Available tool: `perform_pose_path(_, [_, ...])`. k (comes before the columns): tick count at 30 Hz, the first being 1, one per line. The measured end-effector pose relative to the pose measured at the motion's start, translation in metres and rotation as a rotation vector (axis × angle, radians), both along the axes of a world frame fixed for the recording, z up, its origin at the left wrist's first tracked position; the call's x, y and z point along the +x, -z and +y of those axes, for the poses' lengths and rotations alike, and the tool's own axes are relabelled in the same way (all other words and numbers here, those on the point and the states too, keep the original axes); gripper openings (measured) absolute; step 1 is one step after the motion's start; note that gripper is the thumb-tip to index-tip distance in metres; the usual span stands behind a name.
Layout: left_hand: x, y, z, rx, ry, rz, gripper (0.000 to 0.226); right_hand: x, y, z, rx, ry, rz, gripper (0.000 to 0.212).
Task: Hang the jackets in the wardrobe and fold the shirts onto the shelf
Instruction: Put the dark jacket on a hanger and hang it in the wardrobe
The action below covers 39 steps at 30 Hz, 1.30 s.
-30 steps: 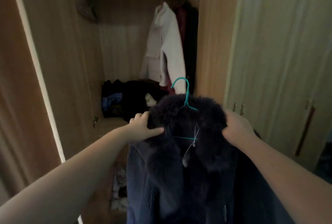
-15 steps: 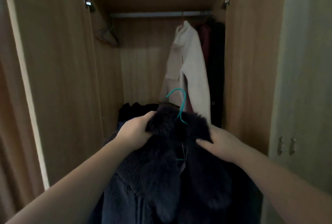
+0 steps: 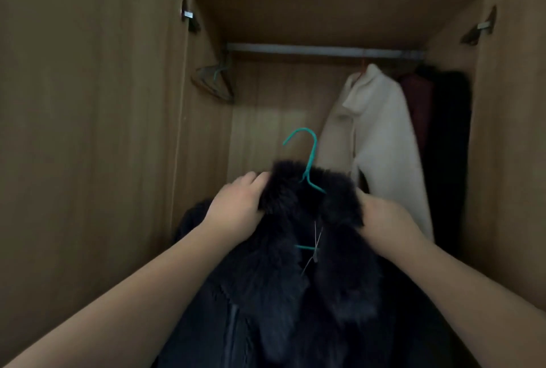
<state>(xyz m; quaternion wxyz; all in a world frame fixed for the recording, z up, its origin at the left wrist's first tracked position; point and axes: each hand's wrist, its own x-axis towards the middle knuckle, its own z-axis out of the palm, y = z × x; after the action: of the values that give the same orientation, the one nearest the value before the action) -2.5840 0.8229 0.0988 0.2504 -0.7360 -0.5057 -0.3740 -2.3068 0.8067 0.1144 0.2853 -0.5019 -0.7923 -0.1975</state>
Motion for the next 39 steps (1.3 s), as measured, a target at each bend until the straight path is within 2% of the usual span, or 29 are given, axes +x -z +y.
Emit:
perform_pose_path(3, [-0.004,-0.038,0.056,0.083,-0.091,-0.023,0.071,-0.014,-0.037,0.046,0.014,0.041,0.059,0.057])
perform_pose_path(5, [-0.003,-0.061,0.095,0.141,-0.039,-0.043,0.070,-0.018,-0.065,0.073,0.039,0.102,0.061,0.053])
perform_pose_path(9, [0.003,-0.112,0.164,0.277,0.013,0.049,0.067,-0.016,-0.112,0.134,0.197,0.223,0.064,0.046])
perform_pose_path(14, [0.016,-0.169,0.235,0.416,0.004,0.122,0.062,-0.010,-0.175,0.199,0.294,0.320,0.122,0.038])
perform_pose_path(17, [0.020,-0.200,0.280,0.494,-0.033,0.140,0.061,-0.008,-0.205,0.221,0.424,0.365,0.091,0.027])
perform_pose_path(21, [0.031,-0.235,0.337,0.570,-0.099,0.149,0.061,-0.004,-0.236,0.255,0.469,0.406,0.031,0.022])
perform_pose_path(26, [0.042,-0.276,0.396,0.599,-0.154,0.189,0.061,0.005,-0.288,0.328,0.530,0.560,-0.038,0.036])
perform_pose_path(30, [0.051,-0.294,0.435,0.629,-0.131,0.216,0.061,0.010,-0.321,0.374,0.478,0.635,-0.044,0.033])
perform_pose_path(35, [0.063,-0.316,0.467,0.638,-0.039,0.168,0.061,0.018,-0.334,0.403,0.465,0.709,-0.057,0.046])
perform_pose_path(39, [0.071,-0.318,0.488,0.657,0.030,0.154,0.061,0.017,-0.337,0.409,0.366,0.765,-0.057,0.051])
